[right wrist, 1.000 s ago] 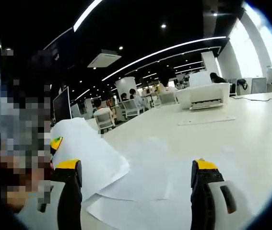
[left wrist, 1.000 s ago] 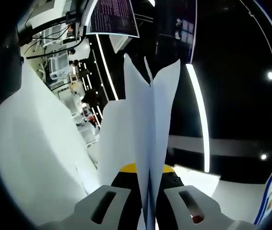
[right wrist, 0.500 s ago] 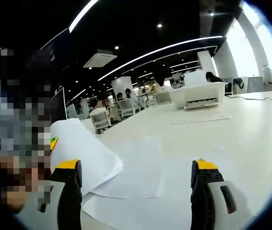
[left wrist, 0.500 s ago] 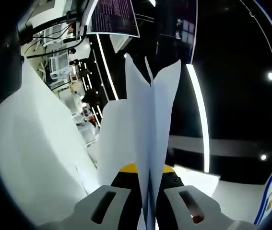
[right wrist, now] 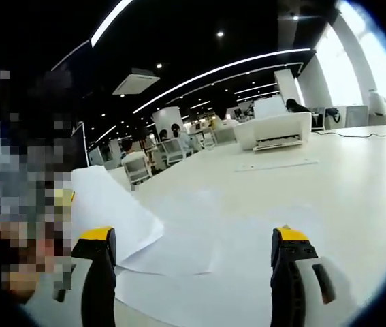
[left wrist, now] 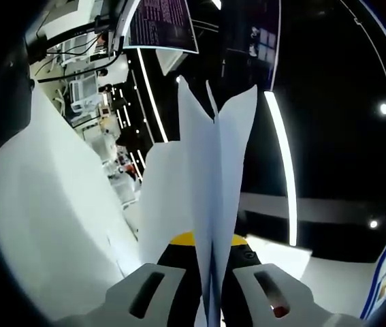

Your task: Organize the stack of printing papers by aligning and flattening the scattered papers on the table

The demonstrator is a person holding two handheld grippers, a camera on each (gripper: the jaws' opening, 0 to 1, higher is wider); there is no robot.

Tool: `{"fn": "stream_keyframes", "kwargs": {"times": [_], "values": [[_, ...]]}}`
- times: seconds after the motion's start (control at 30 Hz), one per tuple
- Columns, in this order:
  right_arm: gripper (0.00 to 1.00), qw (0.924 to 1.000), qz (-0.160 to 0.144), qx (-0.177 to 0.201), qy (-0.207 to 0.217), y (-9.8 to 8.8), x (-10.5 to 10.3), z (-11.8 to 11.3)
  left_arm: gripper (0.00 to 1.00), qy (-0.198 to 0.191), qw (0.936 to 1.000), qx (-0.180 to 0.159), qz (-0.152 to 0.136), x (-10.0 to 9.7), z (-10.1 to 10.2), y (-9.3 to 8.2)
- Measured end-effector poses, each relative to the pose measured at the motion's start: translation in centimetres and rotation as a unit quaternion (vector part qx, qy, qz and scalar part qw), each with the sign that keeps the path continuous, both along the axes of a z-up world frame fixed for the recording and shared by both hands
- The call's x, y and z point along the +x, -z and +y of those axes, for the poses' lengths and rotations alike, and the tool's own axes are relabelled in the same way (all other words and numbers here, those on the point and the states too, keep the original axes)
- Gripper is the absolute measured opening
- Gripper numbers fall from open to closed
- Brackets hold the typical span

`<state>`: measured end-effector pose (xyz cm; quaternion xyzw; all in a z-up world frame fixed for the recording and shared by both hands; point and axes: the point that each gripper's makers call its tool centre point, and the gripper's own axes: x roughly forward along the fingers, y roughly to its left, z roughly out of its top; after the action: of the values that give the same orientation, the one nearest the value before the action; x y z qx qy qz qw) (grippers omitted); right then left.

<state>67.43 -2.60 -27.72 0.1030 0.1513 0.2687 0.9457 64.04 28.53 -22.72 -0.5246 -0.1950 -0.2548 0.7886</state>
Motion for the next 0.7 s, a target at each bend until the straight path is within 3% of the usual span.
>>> {"fn": "stream_keyframes", "kwargs": {"times": [0.7], "values": [[0.9, 0.9996, 0.011, -0.019, 0.02, 1.5, -0.1, -2.4, 0.07, 0.0, 1.0, -0.001, 0.0, 0.0, 0.0, 0.0]]}}
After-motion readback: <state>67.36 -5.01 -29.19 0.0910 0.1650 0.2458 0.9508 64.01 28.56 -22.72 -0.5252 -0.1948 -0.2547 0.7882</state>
